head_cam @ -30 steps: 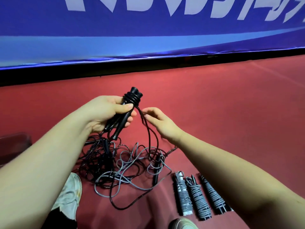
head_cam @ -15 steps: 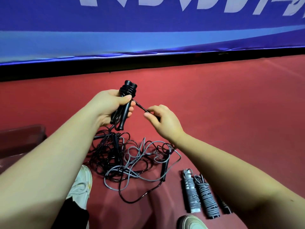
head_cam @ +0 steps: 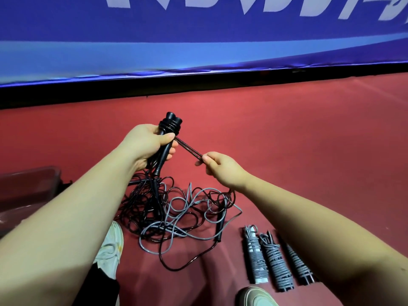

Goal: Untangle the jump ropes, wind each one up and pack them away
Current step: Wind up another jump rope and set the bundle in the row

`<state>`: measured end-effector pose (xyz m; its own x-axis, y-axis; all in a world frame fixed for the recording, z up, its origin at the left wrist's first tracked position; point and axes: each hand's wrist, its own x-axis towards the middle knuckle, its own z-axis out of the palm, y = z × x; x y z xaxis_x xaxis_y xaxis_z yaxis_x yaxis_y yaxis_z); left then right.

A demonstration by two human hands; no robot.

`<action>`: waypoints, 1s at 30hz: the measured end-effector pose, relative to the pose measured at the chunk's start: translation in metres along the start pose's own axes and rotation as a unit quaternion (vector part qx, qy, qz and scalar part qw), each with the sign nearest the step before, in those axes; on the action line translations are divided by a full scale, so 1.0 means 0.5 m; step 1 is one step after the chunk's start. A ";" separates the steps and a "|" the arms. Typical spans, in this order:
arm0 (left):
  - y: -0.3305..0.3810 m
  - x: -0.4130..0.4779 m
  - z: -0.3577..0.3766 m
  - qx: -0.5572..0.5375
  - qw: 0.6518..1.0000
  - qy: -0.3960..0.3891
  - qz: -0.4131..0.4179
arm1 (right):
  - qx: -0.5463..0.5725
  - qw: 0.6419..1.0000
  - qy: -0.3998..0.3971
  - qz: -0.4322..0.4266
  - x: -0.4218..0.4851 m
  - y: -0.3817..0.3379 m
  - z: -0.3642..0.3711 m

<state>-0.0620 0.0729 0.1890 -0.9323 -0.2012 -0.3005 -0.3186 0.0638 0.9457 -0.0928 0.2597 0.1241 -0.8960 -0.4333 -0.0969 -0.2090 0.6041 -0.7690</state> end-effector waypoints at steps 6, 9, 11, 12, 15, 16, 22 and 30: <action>-0.020 0.001 0.008 0.197 0.979 0.009 0.058 | -0.255 0.959 0.011 -0.122 -0.059 -0.086 -0.024; -0.009 0.002 0.024 0.310 0.943 0.022 0.118 | -0.291 0.942 0.033 -0.165 -0.058 -0.137 -0.047; -0.003 -0.004 0.038 0.406 0.902 0.026 0.144 | -0.339 0.924 0.030 -0.176 -0.054 -0.157 -0.058; -0.002 -0.009 0.044 0.437 0.886 0.021 0.153 | -0.356 0.917 0.027 -0.178 -0.053 -0.166 -0.064; 0.000 -0.014 0.048 0.442 0.881 -0.044 0.164 | -0.347 0.922 0.021 -0.169 -0.047 -0.178 -0.083; 0.003 -0.020 0.048 0.431 0.885 -0.067 0.162 | -0.332 0.929 0.022 -0.163 -0.044 -0.177 -0.090; 0.011 -0.034 0.052 0.411 0.882 -0.182 0.140 | -0.237 0.958 0.006 -0.161 -0.019 -0.145 -0.089; 0.002 -0.024 0.033 0.116 0.960 -0.253 -0.028 | -0.065 0.981 0.078 -0.164 -0.006 -0.132 -0.076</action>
<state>-0.0538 0.0917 0.1914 -0.8575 0.2866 -0.4273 -0.3459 0.2937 0.8911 -0.0912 0.2464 0.1993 -0.8189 -0.5177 0.2480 -0.5357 0.5341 -0.6540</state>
